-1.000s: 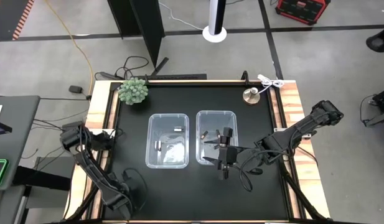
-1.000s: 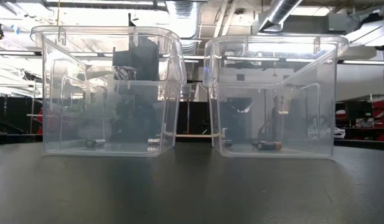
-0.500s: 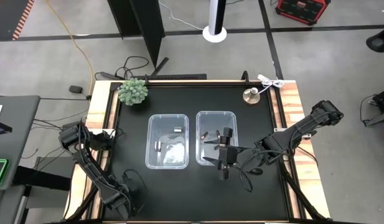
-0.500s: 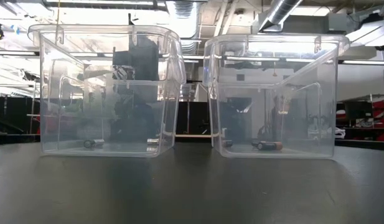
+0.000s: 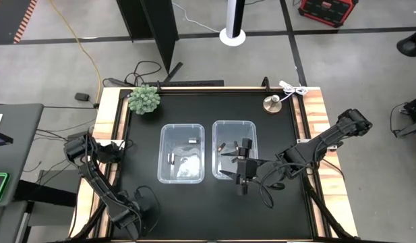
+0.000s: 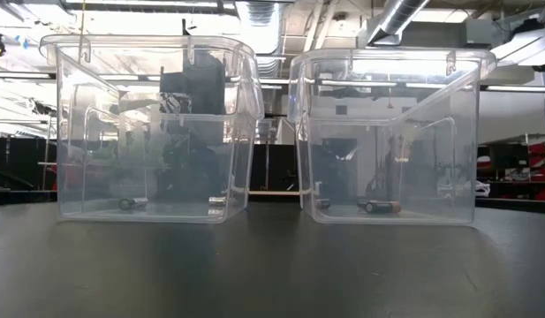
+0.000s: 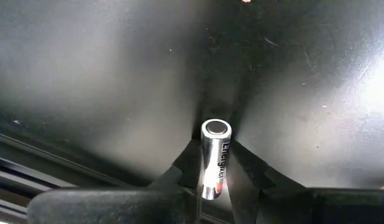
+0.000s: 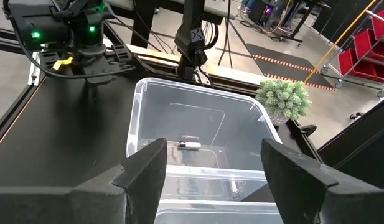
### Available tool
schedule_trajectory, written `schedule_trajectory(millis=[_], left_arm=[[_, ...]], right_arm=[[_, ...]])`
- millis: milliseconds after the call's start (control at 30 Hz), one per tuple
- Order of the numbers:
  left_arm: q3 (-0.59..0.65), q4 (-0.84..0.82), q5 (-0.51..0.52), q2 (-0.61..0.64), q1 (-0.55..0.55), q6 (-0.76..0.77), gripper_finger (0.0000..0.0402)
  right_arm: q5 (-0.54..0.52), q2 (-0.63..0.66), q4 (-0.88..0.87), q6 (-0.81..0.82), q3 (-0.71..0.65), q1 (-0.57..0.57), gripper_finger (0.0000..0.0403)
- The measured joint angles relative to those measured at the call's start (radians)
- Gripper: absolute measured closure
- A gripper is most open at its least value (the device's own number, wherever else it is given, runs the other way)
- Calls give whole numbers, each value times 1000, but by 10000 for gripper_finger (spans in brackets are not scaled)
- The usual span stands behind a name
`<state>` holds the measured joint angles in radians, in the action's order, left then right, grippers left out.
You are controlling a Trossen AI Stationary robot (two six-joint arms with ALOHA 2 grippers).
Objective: Sort batteries
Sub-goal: Put the silver battery into the left transparent bin
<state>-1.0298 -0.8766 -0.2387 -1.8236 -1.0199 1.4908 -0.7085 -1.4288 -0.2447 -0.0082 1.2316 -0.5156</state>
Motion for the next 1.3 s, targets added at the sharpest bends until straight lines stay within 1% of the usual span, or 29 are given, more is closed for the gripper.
schedule_trajectory(millis=[167, 300, 400, 533, 633, 700, 800, 900, 933, 1000, 1067, 1167, 1233, 1300], left_arm=[[-5, -13, -15, -2, 15, -39, 363], [-63, -106, 0, -7, 33, -105, 363], [-131, -260, 98, -11, 50, -162, 363], [-240, -377, 216, 24, 70, -211, 363], [-313, -398, 389, 78, 84, -230, 363], [-359, -403, 546, 122, 91, -258, 363], [-401, -389, 832, 187, 98, -334, 363], [-403, -309, 1106, 271, 120, -441, 363], [-394, -280, 1177, 300, 134, -472, 363], [-370, -226, 1263, 352, 172, -534, 363], [-338, -201, 1304, 399, 225, -546, 363], [-270, -203, 1306, 456, 334, -486, 363], [-220, -192, 1274, 475, 411, -462, 363], [-177, -150, 1214, 485, 482, -491, 363]], right_arm=[[0, 0, 0, 0, 0, 0, 127], [0, 0, 0, 0, 0, 0, 127], [0, 0, 0, 0, 0, 0, 127], [0, 0, 0, 0, 0, 0, 127], [0, 0, 0, 0, 0, 0, 127], [0, 0, 1, 0, 0, 0, 127], [0, 0, 3, 0, 0, 0, 127], [0, 0, 8, 0, 0, 1, 127], [0, 0, 8, 0, 0, 1, 127], [0, 0, 8, -1, 0, 1, 127], [0, 0, 8, -5, 0, 1, 127], [0, 0, 8, -16, 0, 1, 127], [0, 0, 8, -19, 0, 1, 127], [0, 0, 8, -19, 0, 0, 127]])
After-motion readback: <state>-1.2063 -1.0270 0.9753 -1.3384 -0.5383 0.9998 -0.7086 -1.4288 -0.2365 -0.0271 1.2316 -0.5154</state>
